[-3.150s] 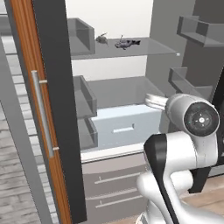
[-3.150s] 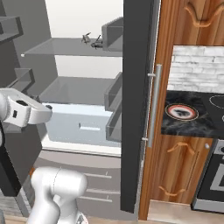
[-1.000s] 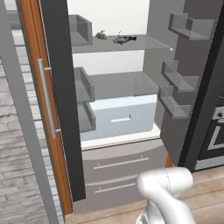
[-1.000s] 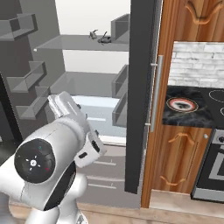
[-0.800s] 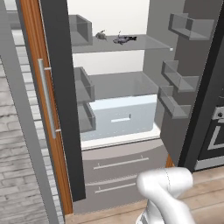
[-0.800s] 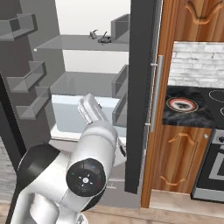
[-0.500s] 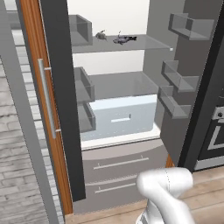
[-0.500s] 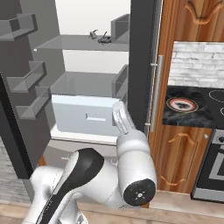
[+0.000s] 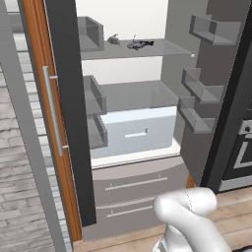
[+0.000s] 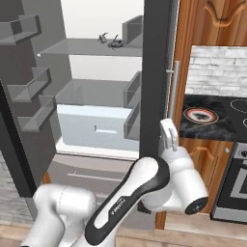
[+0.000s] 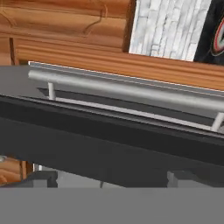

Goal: Place the fish on the counter behind the older fish on the same shelf of the fridge to maintain FIFO order. Close the fridge door when finished.

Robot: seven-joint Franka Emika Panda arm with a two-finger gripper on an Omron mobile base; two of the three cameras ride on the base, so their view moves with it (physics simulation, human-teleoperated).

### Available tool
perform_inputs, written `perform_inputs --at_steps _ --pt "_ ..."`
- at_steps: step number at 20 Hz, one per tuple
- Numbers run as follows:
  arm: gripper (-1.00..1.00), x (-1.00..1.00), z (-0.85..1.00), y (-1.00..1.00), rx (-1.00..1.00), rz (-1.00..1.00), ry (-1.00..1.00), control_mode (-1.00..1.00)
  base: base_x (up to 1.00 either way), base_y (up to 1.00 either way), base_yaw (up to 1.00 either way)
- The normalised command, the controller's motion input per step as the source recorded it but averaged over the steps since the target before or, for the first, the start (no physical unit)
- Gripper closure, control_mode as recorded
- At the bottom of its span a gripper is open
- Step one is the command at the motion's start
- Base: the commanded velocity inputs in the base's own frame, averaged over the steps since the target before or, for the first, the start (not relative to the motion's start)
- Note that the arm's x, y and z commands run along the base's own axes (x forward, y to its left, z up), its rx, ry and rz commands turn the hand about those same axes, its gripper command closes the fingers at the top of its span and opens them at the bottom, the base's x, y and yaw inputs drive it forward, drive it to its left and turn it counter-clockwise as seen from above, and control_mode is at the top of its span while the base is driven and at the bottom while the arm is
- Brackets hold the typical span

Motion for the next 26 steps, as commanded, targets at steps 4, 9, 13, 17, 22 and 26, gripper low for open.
perform_inputs --at_steps 4,9,13,17,22,26 --pt "-1.0 0.89 -0.33 -0.53 0.13 0.19 0.0 -1.0 0.0 0.0 0.0" --pt "-1.0 0.75 -0.31 -0.25 0.05 0.1 0.0 -1.0 0.0 0.0 0.0" --pt "-1.0 0.55 -0.23 0.07 0.0 0.0 0.04 -1.0 0.0 0.0 0.0" --pt "-1.0 0.49 -0.08 0.12 0.0 0.01 0.03 -1.0 0.0 0.0 0.0" --pt "-1.0 0.09 0.0 0.38 0.0 0.0 0.01 -1.0 0.0 0.0 0.0" --pt "-1.0 0.0 0.0 0.82 -0.03 0.0 0.0 -1.0 0.0 0.0 0.0"
